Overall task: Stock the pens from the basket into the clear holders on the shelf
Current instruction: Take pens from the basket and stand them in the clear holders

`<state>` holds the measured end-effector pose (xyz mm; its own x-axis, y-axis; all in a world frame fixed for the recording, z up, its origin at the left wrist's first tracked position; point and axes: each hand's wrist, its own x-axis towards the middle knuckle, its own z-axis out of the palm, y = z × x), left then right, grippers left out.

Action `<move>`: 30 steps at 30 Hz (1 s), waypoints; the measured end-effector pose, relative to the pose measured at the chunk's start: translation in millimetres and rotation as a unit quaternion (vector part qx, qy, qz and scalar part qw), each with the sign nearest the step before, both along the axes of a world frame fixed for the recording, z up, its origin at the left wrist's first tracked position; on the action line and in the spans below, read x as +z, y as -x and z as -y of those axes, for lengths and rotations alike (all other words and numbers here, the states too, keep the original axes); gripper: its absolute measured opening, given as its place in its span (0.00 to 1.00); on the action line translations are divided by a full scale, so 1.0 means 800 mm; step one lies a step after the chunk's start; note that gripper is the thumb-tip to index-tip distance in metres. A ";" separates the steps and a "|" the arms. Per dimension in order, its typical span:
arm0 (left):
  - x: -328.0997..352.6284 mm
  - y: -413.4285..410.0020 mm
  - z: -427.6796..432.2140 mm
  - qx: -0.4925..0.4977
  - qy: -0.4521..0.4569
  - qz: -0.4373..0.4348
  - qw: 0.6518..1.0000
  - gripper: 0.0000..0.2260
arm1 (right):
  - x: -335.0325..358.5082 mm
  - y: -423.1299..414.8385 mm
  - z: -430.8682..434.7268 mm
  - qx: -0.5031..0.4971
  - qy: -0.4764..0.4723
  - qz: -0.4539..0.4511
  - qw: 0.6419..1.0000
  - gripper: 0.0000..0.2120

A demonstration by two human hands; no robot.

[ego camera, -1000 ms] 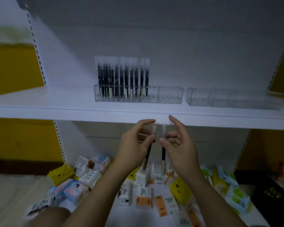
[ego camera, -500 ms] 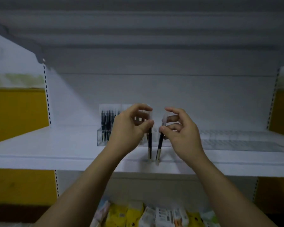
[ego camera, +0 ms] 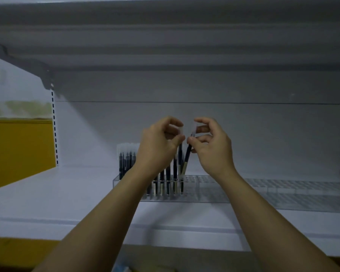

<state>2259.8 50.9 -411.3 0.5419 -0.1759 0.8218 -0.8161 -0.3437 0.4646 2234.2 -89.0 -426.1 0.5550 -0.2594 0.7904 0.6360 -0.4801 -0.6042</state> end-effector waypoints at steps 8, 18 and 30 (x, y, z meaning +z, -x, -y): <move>0.004 -0.016 -0.002 0.024 -0.023 -0.018 0.999 0.08 | -0.007 -0.030 0.003 -0.009 0.017 -0.038 0.999 0.18; -0.019 -0.039 -0.002 0.103 -0.077 -0.018 0.991 0.07 | -0.047 -0.022 0.010 -0.063 0.220 -0.143 0.963 0.24; -0.024 -0.033 -0.004 0.175 -0.157 0.019 0.972 0.07 | -0.046 0.003 0.007 -0.058 0.275 -0.251 0.926 0.38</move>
<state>2285.9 54.0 -430.4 0.5846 -0.2316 0.7775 -0.6375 -0.7239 0.2637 2232.0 -94.3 -462.6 0.8821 0.0245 0.4704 0.2658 -0.8504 -0.4541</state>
